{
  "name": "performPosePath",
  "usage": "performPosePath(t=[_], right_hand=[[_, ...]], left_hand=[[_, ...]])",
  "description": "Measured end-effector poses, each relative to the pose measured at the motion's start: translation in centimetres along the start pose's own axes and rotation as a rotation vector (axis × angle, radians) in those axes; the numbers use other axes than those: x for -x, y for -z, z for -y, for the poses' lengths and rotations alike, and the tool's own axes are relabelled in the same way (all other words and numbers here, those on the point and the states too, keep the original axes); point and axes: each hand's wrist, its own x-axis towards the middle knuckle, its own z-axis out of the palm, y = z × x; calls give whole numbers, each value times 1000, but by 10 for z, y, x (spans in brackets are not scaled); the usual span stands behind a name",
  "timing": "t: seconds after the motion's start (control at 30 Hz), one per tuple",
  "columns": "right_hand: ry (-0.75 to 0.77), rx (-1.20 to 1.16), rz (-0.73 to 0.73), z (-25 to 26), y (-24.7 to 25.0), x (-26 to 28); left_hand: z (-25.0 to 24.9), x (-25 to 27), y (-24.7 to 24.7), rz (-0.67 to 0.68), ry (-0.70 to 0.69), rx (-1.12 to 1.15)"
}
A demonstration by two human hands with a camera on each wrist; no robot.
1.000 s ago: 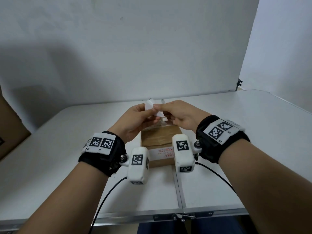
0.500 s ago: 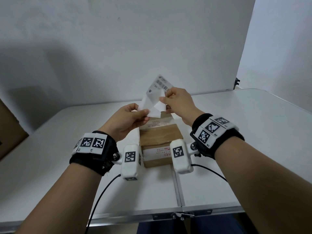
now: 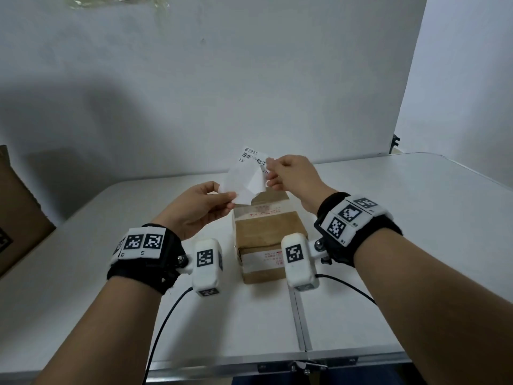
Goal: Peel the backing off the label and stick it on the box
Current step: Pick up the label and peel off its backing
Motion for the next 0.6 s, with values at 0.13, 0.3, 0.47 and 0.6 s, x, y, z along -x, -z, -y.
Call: performPosePath(t=[0.13, 0.3, 0.47, 0.6], right_hand=[[-52, 99, 137, 2, -5, 2], [13, 114, 75, 6, -4, 3], [-21, 105, 74, 3, 6, 3], [-55, 52, 0, 0, 14, -1]], left_hand=[[-1, -3, -4, 6, -21, 9], [1, -4, -7, 39, -16, 17], [5, 0, 5, 75, 47, -8], [6, 1, 20, 72, 92, -19]])
